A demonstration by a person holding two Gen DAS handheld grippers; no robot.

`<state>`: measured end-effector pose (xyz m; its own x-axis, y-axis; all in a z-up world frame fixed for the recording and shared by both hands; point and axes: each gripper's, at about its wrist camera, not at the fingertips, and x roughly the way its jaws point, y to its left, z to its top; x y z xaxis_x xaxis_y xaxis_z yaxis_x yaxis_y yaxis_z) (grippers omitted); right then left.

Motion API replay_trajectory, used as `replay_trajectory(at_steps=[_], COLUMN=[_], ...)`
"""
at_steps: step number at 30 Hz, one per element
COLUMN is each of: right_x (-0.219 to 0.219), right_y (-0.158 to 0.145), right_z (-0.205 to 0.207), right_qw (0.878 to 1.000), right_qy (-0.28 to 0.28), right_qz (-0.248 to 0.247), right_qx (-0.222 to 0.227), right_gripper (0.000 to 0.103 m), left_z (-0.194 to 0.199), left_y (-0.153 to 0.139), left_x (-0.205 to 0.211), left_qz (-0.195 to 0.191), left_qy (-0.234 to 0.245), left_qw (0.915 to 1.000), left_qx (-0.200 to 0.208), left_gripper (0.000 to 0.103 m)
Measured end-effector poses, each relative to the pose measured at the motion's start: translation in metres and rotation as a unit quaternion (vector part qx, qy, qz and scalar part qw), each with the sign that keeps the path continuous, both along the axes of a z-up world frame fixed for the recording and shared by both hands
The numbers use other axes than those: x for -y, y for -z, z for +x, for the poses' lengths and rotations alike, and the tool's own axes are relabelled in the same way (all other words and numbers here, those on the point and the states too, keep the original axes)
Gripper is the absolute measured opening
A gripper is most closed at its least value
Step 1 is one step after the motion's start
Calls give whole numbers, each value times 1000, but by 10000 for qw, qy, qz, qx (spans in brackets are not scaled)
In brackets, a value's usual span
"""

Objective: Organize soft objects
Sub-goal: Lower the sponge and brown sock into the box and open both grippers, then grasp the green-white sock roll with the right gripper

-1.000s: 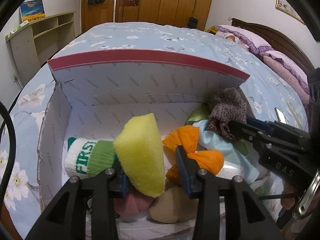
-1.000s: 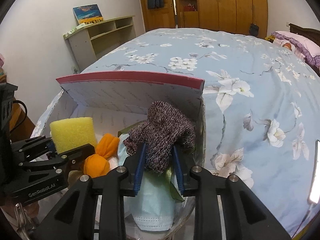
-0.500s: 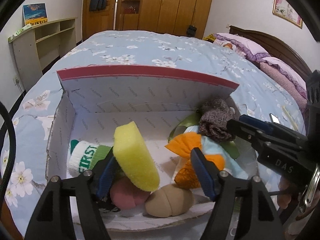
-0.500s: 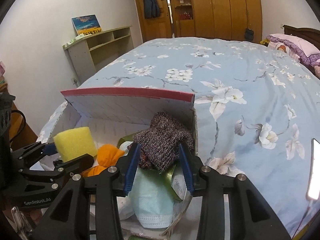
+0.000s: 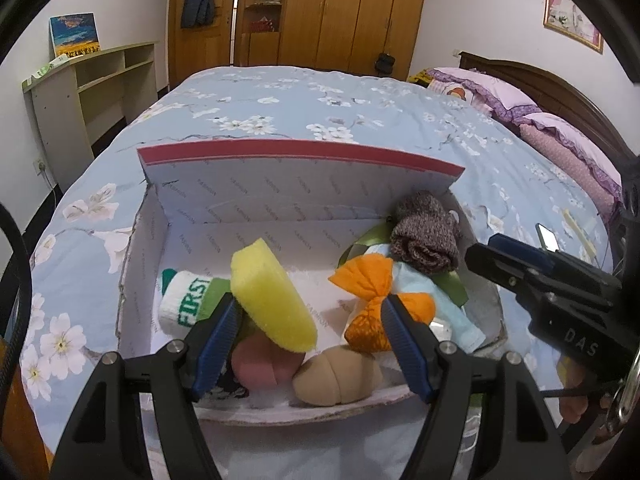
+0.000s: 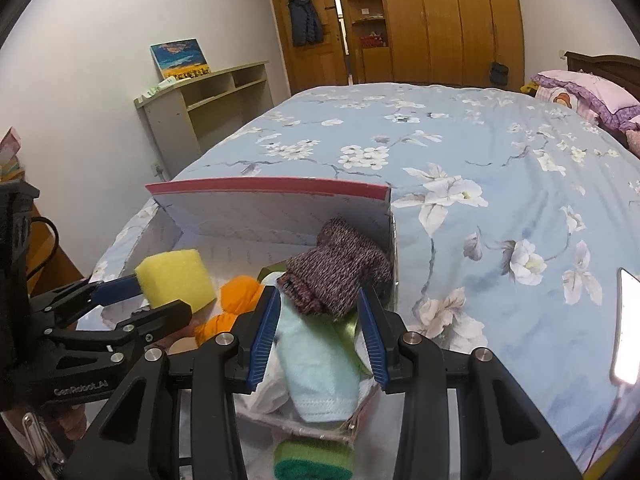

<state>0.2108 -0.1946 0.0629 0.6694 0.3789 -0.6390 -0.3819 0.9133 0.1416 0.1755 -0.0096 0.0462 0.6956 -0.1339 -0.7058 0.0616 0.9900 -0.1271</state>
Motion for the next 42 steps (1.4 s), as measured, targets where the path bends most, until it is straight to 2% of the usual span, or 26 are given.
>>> replay_trajectory(at_steps=[22, 42], right_x=[18, 39], right_y=[0, 31], right_z=[-51, -82], right_qw=[9999, 9992], right_qy=[79, 181], right_qz=[105, -49], right_qx=[6, -348], right_gripper=[41, 41], left_z=[-47, -75], left_y=[-9, 11], left_x=[13, 36], left_qz=[27, 10], left_qy=[222, 663], left_qw=[9998, 9974], left_qx=[-2, -281], left_gripper=[76, 76])
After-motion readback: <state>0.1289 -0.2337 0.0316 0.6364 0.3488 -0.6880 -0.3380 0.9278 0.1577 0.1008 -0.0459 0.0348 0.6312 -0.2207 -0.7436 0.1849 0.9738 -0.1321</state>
